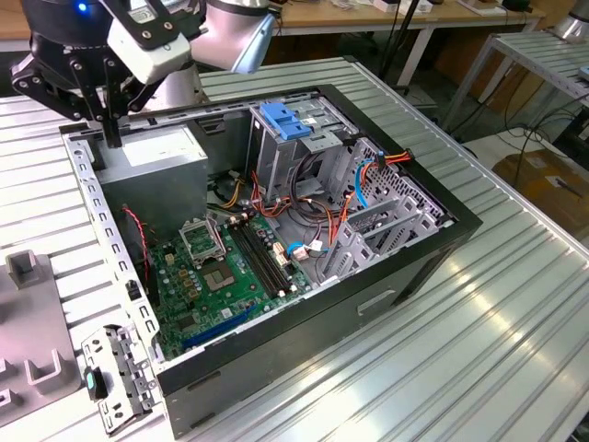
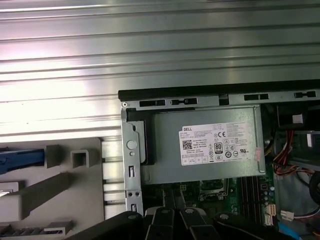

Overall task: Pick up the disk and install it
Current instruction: 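Reach for the disk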

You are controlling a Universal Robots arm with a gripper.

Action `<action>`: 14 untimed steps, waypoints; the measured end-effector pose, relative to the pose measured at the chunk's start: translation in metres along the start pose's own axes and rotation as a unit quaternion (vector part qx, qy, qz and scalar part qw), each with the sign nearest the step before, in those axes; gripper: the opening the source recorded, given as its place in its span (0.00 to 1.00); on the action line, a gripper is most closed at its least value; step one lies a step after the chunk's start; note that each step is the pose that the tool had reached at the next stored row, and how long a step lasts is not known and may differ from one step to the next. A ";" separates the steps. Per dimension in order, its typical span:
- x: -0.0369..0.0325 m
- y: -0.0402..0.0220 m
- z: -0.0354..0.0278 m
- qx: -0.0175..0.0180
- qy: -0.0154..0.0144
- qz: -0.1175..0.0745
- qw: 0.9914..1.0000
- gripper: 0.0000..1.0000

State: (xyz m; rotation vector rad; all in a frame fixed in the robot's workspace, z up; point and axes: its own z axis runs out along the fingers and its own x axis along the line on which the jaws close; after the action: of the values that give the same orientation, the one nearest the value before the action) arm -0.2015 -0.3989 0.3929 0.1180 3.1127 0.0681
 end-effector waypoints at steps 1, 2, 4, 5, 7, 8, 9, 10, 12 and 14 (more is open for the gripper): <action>0.0027 -0.0002 -0.0001 0.000 0.000 0.000 1.000 0.11; 0.0046 -0.0003 -0.0001 0.000 0.000 0.000 1.000 0.11; 0.0086 -0.0006 -0.0002 0.000 0.000 0.000 1.000 0.11; 0.0097 -0.0007 -0.0002 0.000 0.000 0.000 1.000 0.11; 0.0131 -0.0010 -0.0004 0.000 0.000 0.000 1.000 0.11; 0.0145 -0.0011 -0.0004 0.000 0.000 0.000 1.000 0.11; 0.0162 -0.0012 -0.0004 0.000 0.000 0.000 1.000 0.11; 0.0174 -0.0013 -0.0005 0.000 0.000 0.000 1.000 0.11; 0.0202 -0.0015 -0.0006 0.000 0.000 0.000 1.000 0.11; 0.0231 -0.0017 -0.0006 0.000 0.000 0.000 1.000 0.11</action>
State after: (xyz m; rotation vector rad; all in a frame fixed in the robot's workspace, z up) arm -0.2246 -0.3989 0.3928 0.1181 3.1128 0.0681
